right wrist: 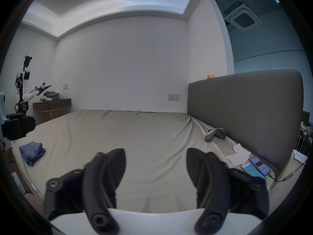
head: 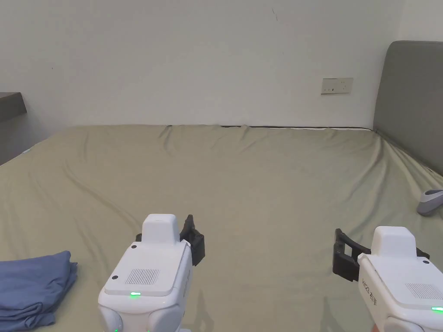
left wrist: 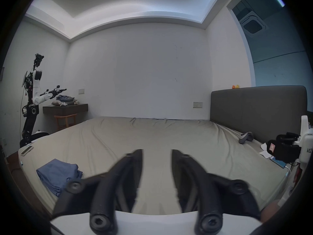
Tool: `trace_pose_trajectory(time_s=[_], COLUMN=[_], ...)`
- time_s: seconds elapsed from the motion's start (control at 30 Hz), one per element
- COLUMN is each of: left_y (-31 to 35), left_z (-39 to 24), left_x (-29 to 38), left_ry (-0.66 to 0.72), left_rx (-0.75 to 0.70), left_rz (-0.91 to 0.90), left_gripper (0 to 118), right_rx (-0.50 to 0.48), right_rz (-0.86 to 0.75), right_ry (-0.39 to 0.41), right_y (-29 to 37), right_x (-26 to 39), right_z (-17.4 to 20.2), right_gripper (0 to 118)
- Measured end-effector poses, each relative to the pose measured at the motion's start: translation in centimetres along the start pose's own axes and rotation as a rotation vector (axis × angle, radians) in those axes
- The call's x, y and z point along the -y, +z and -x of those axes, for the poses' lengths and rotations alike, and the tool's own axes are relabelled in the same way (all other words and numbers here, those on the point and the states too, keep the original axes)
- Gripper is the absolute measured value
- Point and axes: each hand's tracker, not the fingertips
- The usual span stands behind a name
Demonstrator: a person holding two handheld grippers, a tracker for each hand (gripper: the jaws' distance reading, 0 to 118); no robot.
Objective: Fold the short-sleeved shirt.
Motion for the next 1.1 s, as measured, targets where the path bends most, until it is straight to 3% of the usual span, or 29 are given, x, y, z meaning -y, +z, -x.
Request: trace_pose_trajectory(time_s=[0.03, 0.07, 0.13, 0.17, 0.2, 0.23, 0.3, 0.33, 0.43, 0.77, 0.9, 1.0, 1.1], left_y=[-0.1, -0.3, -0.4, -0.3, -0.3, -0.2, -0.1, 0.1, 0.6, 0.7, 0.4, 0.3, 0.3], left_z=[0.0, 0.0, 0.1, 0.2, 0.2, 0.1, -0.1, -0.4, -1.0, -1.0, -0.8, -0.9, -1.0], left_x=[0.0, 0.0, 0.1, 0.2, 0.3, 0.3, 0.3, 0.3, 0.4, 0.3, 0.5, 0.6, 0.7], left_ry=[0.001, 0.003, 0.028, 0.043, 0.048, 0.048, 0.022, -0.016, -0.086, -0.047, -0.039, -0.048, -0.057], left_rx=[-0.003, 0.001, 0.015, 0.012, 0.01, 0.008, 0.01, -0.001, -0.026, -0.035, -0.035, -0.036, -0.025], left_rz=[-0.001, 0.002, 0.004, -0.005, -0.01, -0.01, -0.014, -0.025, -0.076, -0.058, -0.04, -0.031, -0.037], left_gripper=[47, 70, 100, 113, 117, 117, 117, 117, 118, 118, 118, 118, 118], right_rx=[0.004, 0.011, -0.006, -0.004, -0.001, 0.003, 0.008, 0.007, -0.006, -0.026, -0.024, 0.023, 0.05], right_rz=[0.008, 0.009, -0.057, -0.051, -0.049, -0.05, -0.063, -0.098, -0.075, -0.028, 0.05, 0.054, -0.042], right_ry=[0.003, 0.024, 0.104, 0.083, 0.078, 0.081, 0.088, 0.133, 0.112, 0.03, -0.042, -0.017, 0.108], right_y=[0.0, 0.0, 0.2, 0.2, 0.2, 0.1, 0.3, 0.3, 0.3, 0.1, -0.5, -0.9, -0.5], right_x=[0.1, 0.1, -0.1, 0.2, 0.2, 0.3, 0.6, 0.4, 0.5, 0.4, 0.6, 0.7, 0.3], right_z=[0.1, 0.4, 0.8, 0.9, 1.1, 1.4, 1.4, 1.6, 1.5, 1.4, 1.3, 1.7, 2.5], right_gripper=[83, 86, 91, 100, 109, 118, 118, 118, 118, 118, 118, 118, 118])
